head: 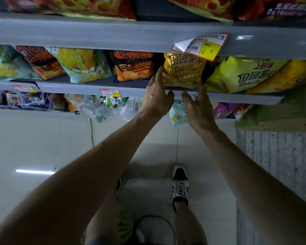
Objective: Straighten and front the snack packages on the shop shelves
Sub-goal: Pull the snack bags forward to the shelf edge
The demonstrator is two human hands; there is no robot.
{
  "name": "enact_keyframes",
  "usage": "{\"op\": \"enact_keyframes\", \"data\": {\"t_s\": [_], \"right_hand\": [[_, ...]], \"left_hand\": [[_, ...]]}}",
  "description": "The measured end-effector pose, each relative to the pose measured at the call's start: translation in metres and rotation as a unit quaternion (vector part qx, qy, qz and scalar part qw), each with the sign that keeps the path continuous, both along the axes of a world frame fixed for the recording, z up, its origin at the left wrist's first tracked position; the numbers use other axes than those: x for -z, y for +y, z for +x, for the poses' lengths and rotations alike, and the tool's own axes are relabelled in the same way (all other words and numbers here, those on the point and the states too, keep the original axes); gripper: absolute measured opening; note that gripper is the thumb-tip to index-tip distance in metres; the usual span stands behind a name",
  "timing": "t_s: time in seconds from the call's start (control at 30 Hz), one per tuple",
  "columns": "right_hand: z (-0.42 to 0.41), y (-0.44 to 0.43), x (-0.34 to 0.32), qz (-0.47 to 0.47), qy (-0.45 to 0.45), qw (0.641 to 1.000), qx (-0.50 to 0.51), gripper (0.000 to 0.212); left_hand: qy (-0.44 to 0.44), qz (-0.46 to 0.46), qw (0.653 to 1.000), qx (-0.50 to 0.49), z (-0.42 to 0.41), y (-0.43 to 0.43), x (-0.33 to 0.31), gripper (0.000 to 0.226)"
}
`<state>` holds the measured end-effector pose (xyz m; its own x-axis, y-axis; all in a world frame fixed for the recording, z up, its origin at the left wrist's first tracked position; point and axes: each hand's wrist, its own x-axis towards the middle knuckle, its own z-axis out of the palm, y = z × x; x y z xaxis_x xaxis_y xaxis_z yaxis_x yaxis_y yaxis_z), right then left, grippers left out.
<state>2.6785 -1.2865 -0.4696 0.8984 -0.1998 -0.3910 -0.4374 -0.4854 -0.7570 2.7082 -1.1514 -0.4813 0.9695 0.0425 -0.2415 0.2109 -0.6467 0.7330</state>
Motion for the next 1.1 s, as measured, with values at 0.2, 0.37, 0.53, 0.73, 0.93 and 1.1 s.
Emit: {"op": "enact_keyframes", "data": {"t_s": [0.2, 0.37, 0.53, 0.73, 0.93, 1.1], "right_hand": [[-0.022, 0.022, -0.015, -0.088, -0.042, 0.994, -0.045, 0.059], [-0.042, 0.071, -0.025, -0.146, -0.050, 0.975, -0.158, 0.057], [-0.039, 0.126, -0.037, -0.155, -0.042, 0.962, -0.220, 0.054], [-0.020, 0.187, -0.039, -0.163, -0.060, 0.954, -0.246, 0.066], [-0.001, 0.243, -0.030, -0.168, -0.061, 0.959, -0.220, 0.085], [0.013, 0.269, -0.023, -0.170, -0.045, 0.969, -0.171, 0.099]], "left_hand": [[0.003, 0.043, 0.998, 0.046, -0.019, 0.038, -0.011, 0.071], [0.033, 0.095, 0.993, 0.054, -0.042, 0.092, -0.025, 0.072], [0.053, 0.134, 0.990, 0.012, -0.057, 0.150, -0.038, 0.064], [0.049, 0.137, 0.986, -0.078, -0.061, 0.215, -0.042, 0.060], [0.059, 0.114, 0.974, -0.184, -0.060, 0.278, -0.027, 0.069], [0.050, 0.096, 0.969, -0.224, -0.038, 0.314, -0.021, 0.080]]}}
